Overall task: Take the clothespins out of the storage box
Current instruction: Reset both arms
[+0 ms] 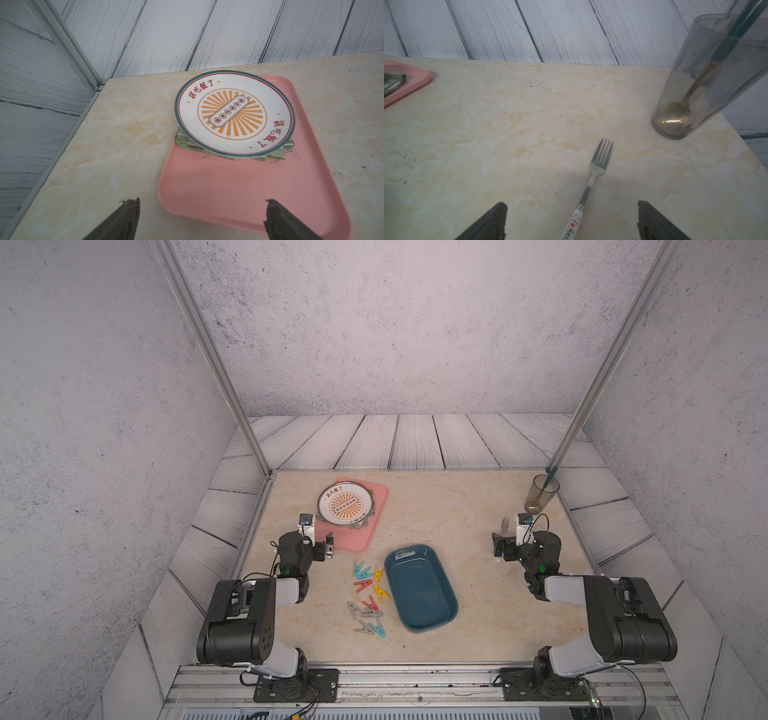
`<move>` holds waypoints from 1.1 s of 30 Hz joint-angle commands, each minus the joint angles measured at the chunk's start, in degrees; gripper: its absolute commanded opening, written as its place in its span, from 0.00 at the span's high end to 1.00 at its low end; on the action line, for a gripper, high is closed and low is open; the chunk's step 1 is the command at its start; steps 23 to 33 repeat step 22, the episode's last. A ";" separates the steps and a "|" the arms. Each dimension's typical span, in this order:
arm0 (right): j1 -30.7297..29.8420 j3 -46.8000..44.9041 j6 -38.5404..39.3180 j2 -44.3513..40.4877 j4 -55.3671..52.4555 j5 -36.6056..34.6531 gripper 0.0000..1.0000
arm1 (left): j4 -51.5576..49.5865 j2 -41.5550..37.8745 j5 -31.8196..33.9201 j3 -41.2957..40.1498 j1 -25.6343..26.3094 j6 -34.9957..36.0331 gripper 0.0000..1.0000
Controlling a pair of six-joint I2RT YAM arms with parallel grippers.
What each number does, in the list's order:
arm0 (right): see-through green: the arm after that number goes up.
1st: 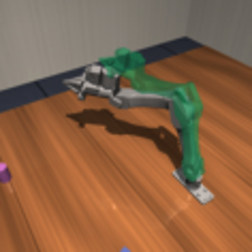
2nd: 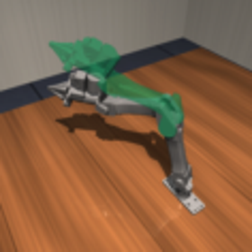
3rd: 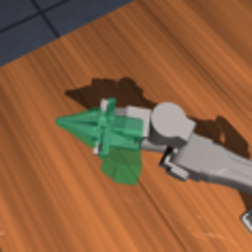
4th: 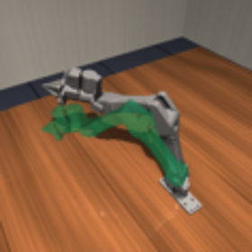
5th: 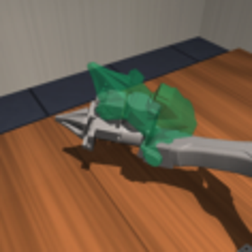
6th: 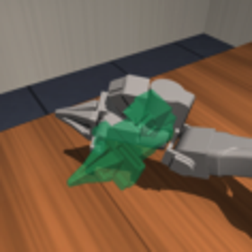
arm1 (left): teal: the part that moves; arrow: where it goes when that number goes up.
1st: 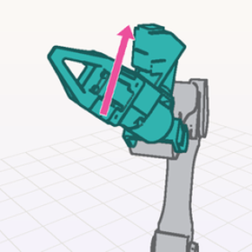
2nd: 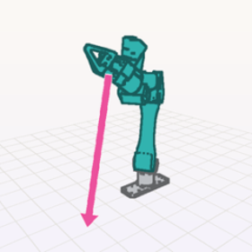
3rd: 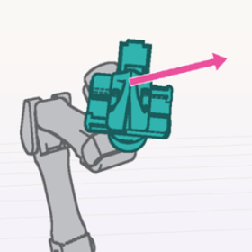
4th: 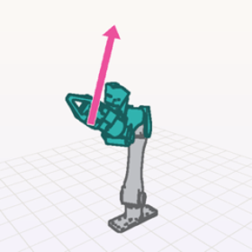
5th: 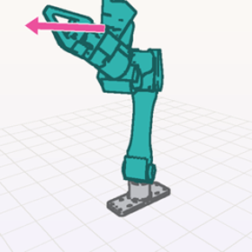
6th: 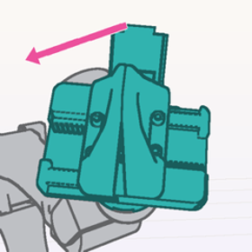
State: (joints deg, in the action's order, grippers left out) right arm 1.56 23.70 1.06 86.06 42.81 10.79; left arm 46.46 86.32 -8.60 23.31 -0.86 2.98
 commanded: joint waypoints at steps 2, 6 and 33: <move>0.05 2.36 -2.07 1.08 -2.02 -4.14 0.01 | -0.34 0.40 0.08 1.01 0.09 0.22 0.02; 0.02 2.47 -3.78 1.29 -1.97 -8.35 0.01 | -0.37 0.37 -0.01 1.03 0.12 0.12 0.02; -0.03 2.93 -3.65 1.39 -2.65 -8.59 0.01 | -1.29 0.68 -1.48 1.65 -0.51 -0.08 0.02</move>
